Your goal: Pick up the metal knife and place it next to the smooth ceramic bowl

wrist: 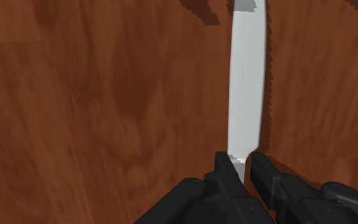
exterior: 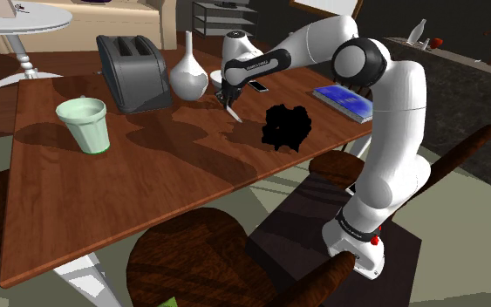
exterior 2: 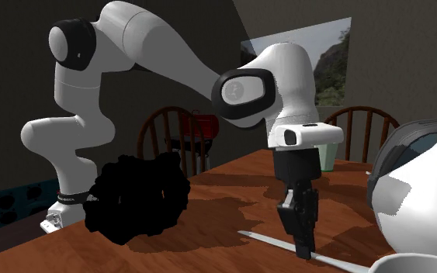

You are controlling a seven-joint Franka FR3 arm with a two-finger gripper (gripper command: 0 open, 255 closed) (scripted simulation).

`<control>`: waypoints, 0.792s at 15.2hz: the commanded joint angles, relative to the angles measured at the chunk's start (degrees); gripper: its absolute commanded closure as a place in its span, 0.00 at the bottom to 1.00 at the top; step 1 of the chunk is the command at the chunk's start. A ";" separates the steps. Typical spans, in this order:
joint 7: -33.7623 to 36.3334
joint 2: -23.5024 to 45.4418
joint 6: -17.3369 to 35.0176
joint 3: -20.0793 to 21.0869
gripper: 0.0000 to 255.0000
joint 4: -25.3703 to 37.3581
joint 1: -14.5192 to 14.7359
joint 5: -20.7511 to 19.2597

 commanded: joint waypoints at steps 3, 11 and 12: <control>0.01 0.03 0.04 -0.01 1.00 0.00 0.01 -0.01; -0.48 -2.39 -2.38 0.59 0.00 0.05 -0.08 0.87; -0.72 -3.52 -3.64 0.87 0.00 0.20 -0.10 1.30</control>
